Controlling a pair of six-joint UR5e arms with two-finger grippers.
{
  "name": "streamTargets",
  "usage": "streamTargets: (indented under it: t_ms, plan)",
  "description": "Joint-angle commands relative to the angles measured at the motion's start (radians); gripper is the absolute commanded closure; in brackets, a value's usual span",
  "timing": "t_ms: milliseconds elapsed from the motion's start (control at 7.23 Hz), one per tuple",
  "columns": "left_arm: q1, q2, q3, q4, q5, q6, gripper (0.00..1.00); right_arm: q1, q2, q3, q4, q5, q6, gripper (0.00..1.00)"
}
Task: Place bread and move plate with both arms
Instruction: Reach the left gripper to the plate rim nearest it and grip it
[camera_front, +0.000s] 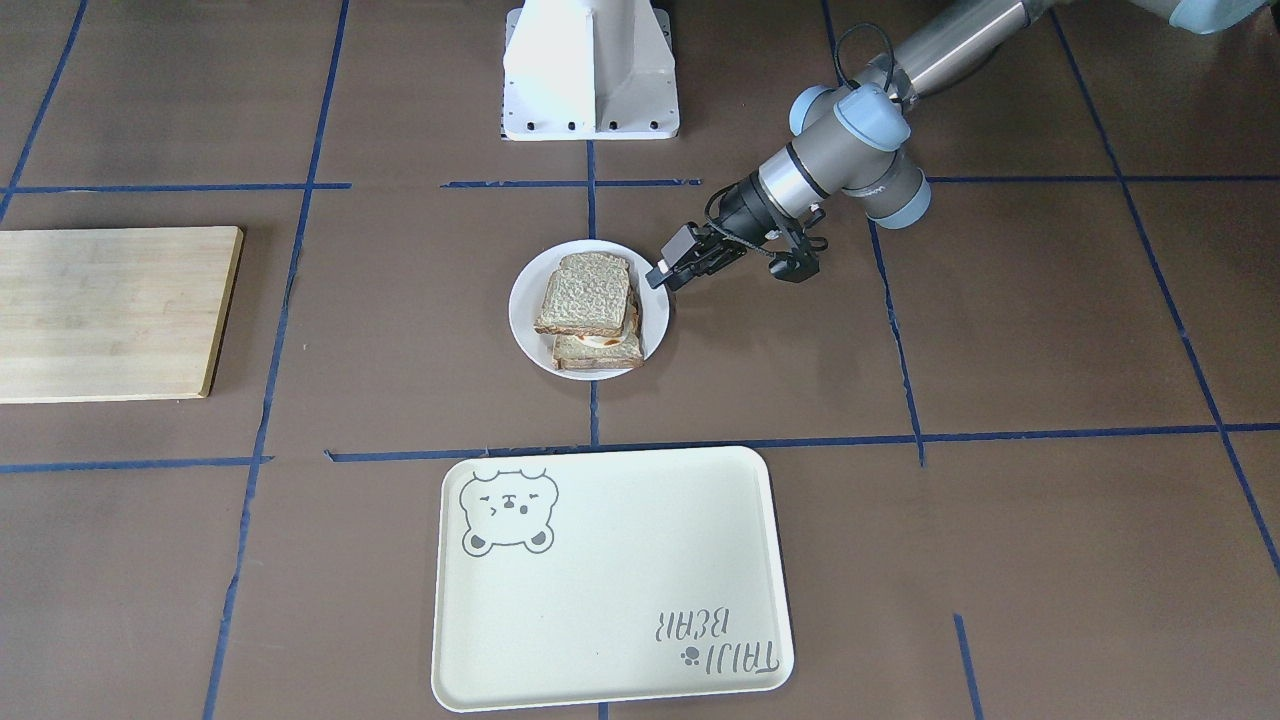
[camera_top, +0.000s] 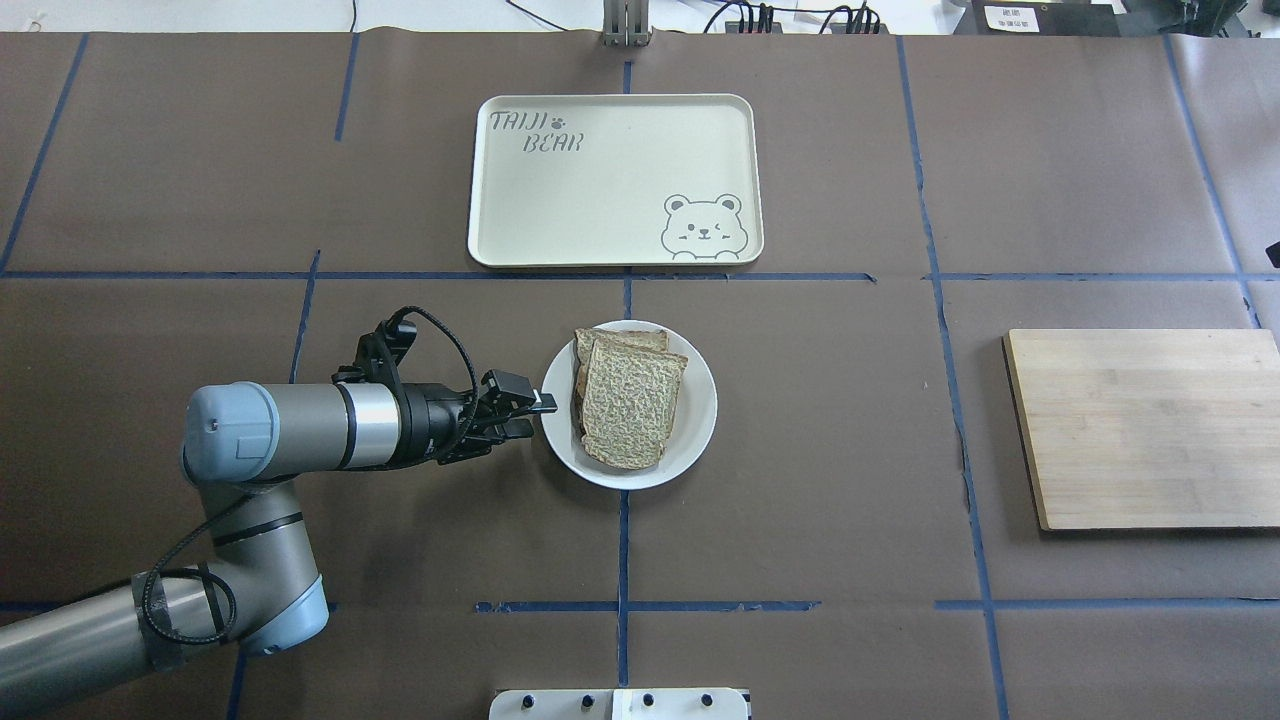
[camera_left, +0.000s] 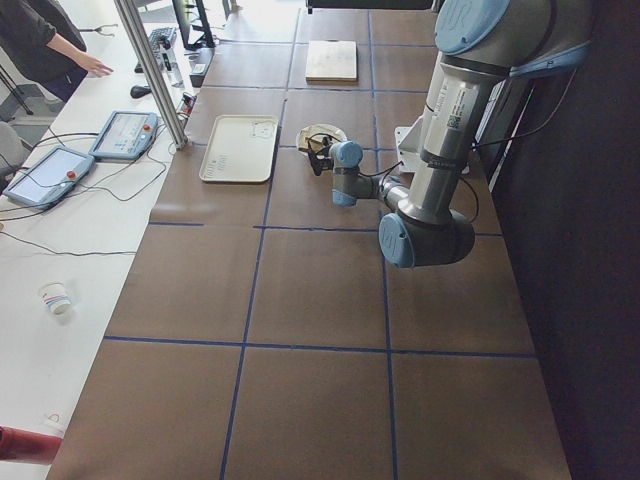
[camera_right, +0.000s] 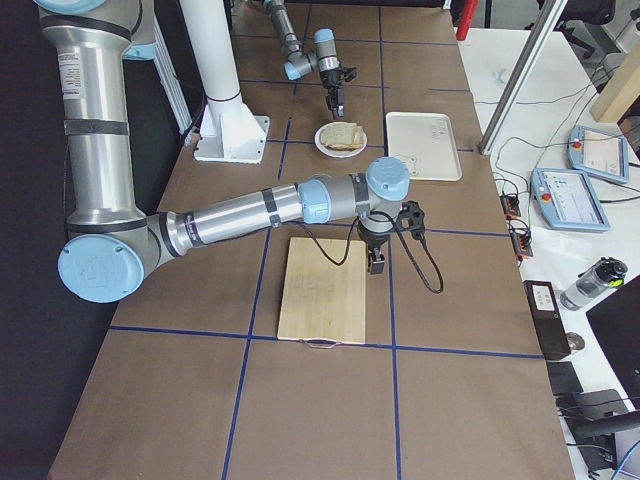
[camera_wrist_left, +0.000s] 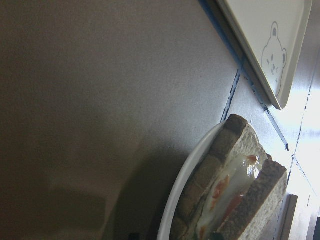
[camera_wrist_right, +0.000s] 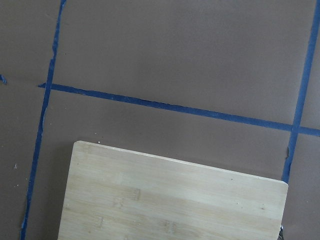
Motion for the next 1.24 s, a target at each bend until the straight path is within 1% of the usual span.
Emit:
streamTargets:
  t_ms: [0,277,691,1106]
  plan:
    - [0.025,-0.01,0.011,0.001,0.009,0.0,0.48,0.003,0.0,-0.001,0.0,-0.013,0.001,0.0]
    - [0.028,-0.019,0.021,-0.001,0.009,0.002,0.5,0.011,-0.001,-0.001,0.0,-0.013,-0.001,0.0]
    - [0.028,-0.025,0.025,-0.001,0.009,0.002,0.61,0.016,0.0,-0.001,0.0,-0.013,-0.003,0.0]
    - [0.028,-0.027,0.027,-0.001,0.009,0.0,0.61,0.022,0.003,-0.003,0.0,-0.024,-0.006,0.0]
